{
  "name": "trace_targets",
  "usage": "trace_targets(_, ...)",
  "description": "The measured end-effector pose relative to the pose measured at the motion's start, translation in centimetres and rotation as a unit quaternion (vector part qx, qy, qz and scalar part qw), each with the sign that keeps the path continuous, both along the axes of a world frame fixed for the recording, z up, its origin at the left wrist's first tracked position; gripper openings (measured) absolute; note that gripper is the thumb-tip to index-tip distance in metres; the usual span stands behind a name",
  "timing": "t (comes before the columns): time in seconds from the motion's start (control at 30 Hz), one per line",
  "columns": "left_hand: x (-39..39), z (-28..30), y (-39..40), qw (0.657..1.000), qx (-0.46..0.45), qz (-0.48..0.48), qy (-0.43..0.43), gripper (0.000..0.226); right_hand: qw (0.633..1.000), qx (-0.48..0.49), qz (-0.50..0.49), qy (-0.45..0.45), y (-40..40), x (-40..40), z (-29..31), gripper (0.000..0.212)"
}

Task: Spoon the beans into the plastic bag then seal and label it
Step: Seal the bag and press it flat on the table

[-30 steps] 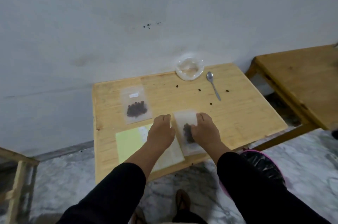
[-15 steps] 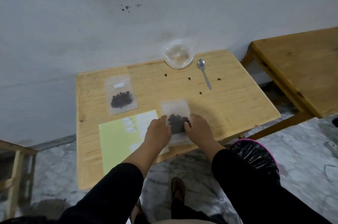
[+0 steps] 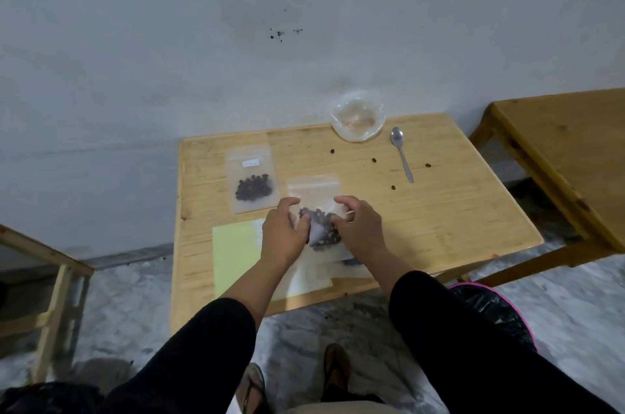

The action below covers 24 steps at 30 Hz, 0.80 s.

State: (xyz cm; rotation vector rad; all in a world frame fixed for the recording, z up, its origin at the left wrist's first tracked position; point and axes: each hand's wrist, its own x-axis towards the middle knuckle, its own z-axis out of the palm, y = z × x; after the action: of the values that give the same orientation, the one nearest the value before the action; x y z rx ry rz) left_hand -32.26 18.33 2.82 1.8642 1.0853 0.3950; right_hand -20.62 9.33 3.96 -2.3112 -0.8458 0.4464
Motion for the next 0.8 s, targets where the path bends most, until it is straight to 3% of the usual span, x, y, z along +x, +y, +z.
trace_targets(0.17,-4.8,0.6,3.0,0.995,-0.094,0.028,-0.028,0.037,0.998,0.021,0.051,0.029,3.1,-4.3,0.2,0.037)
trace_targets(0.33,-10.3,-0.8,5.4,0.991,-0.114,0.047,-0.047,0.043,0.992,0.010,0.113,0.060,5.7,-8.9,-0.9,0.034)
trace_targets(0.6,-15.5,-2.4,7.0,0.985,-0.136,0.102,-0.040,0.042,0.997,-0.067,0.016,0.023,6.5,-10.4,-4.6,0.032)
trace_targets(0.8,-16.2,-3.0,7.2,0.985,-0.139,0.097,-0.042,0.043,0.998,-0.066,-0.009,0.018,7.3,-10.9,-5.3,0.023)
